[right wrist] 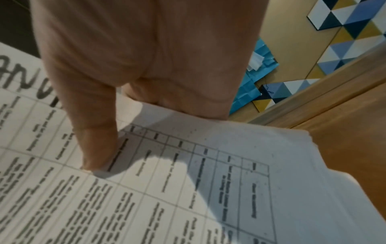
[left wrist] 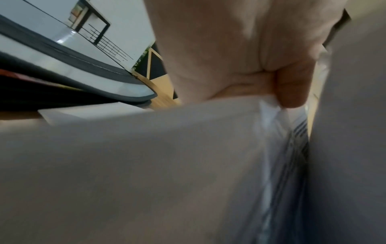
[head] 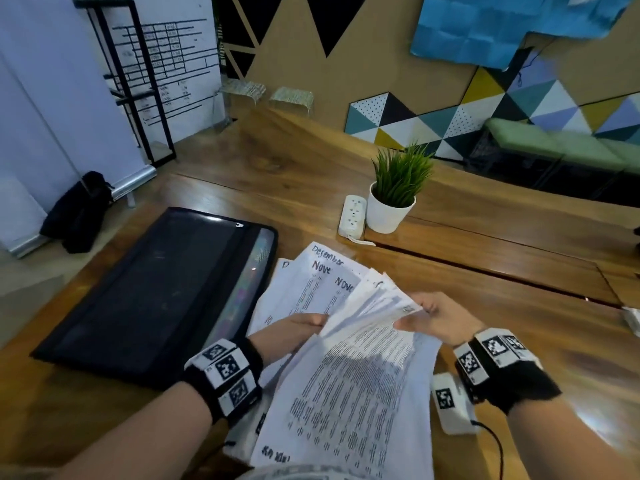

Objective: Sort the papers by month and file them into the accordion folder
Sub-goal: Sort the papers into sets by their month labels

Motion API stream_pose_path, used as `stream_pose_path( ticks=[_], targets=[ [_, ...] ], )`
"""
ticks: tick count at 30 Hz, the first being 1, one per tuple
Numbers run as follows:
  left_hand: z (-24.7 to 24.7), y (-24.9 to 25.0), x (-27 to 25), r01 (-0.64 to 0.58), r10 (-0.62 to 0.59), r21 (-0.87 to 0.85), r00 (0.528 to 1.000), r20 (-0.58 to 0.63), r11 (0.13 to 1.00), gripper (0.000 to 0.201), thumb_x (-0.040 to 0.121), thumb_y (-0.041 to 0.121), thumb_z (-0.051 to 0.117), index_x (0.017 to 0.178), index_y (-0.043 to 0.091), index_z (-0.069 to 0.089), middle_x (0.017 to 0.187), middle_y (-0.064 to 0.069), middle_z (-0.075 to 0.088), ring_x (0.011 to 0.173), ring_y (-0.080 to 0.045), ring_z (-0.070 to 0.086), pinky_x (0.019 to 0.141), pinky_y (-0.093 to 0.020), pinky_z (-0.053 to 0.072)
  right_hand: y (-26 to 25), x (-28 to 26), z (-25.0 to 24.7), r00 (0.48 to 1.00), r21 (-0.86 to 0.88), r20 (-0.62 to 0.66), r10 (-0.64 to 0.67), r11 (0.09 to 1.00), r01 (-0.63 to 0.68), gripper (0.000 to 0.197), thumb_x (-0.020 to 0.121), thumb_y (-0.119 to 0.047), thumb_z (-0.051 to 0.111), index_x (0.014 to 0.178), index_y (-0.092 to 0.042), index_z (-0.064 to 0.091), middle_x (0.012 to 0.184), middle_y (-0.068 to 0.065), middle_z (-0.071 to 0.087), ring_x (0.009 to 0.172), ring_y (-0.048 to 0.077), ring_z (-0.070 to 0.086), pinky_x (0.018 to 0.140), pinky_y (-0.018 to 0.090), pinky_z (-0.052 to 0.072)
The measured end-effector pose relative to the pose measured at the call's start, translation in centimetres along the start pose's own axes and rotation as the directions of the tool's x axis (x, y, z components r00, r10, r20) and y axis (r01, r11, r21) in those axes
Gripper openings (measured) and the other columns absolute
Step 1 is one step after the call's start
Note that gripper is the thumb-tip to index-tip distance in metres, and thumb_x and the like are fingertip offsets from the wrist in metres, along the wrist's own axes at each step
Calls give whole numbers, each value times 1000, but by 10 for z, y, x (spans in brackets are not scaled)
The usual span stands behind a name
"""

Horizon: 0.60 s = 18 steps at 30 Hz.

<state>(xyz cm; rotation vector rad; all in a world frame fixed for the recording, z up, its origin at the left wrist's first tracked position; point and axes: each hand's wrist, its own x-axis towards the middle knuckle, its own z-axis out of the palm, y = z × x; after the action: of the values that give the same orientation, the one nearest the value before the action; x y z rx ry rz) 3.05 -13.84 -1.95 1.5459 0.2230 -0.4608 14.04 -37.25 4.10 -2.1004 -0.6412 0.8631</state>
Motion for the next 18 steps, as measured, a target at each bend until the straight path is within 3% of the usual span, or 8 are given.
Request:
stream_pose_path(
  ticks=[2,4,6,8,9,12,15,18],
  targets=[
    [-6,-1,5,-13,21,101,996,-81,995,31,91,25,48,116,13,62,112,5,64,101,-5,58,83,-12,46,7,0,0,998,-22,-63,-28,999,27,22,82,-10,68,95,-28,69,95,-15,72,91,3,66,83,23,47],
    [-16,-9,16,-11,84,237,950,-300,971,27,99,24,44,118,12,59,128,-1,57,113,-11,52,99,-22,40,15,0,2,989,-83,-136,-63,995,52,30,79,-11,70,100,-32,63,99,-18,69,93,1,64,88,31,50],
    [-24,-16,29,151,49,366,874,-483,918,39,97,29,50,129,8,49,136,-10,51,120,-21,50,98,-27,38,20,1,8,977,-94,-208,-51,995,32,42,77,-10,71,108,-31,51,104,-20,63,94,-3,61,92,33,51],
    [-27,-21,40,333,-16,472,830,-557,816,58,90,33,59,136,3,38,136,-15,48,120,-28,51,93,-32,42,27,5,13,968,-113,-251,-3,993,-26,60,78,-9,70,125,-29,39,112,-29,49,103,-4,52,98,28,41],
    [-28,-21,43,379,-31,514,826,-562,769,59,88,33,61,134,4,38,133,-15,50,117,-29,52,92,-33,44,33,9,14,965,-131,-260,18,990,-54,63,78,-12,70,130,-27,38,115,-28,47,106,-2,51,100,28,39],
    [-27,-23,52,390,-22,617,855,-517,683,32,87,26,60,114,13,48,116,-8,60,103,-24,58,81,-30,47,51,23,14,956,-218,-271,112,960,-174,57,80,-27,68,133,-21,47,130,-4,54,113,12,55,102,37,42],
    [-26,-24,53,387,-27,650,871,-491,654,3,88,17,55,90,19,56,103,-3,64,91,-18,57,77,-26,44,58,38,9,965,-362,-240,107,912,-191,55,82,-30,66,133,-18,48,143,-9,37,133,15,34,109,34,27],
    [-24,-25,52,379,-95,596,887,-451,708,10,86,15,60,79,22,61,93,-1,64,93,-19,59,86,-30,49,56,55,2,981,-408,-154,118,896,-172,54,80,-30,67,131,-18,51,148,-14,28,134,11,30,110,35,26]
  ],
)
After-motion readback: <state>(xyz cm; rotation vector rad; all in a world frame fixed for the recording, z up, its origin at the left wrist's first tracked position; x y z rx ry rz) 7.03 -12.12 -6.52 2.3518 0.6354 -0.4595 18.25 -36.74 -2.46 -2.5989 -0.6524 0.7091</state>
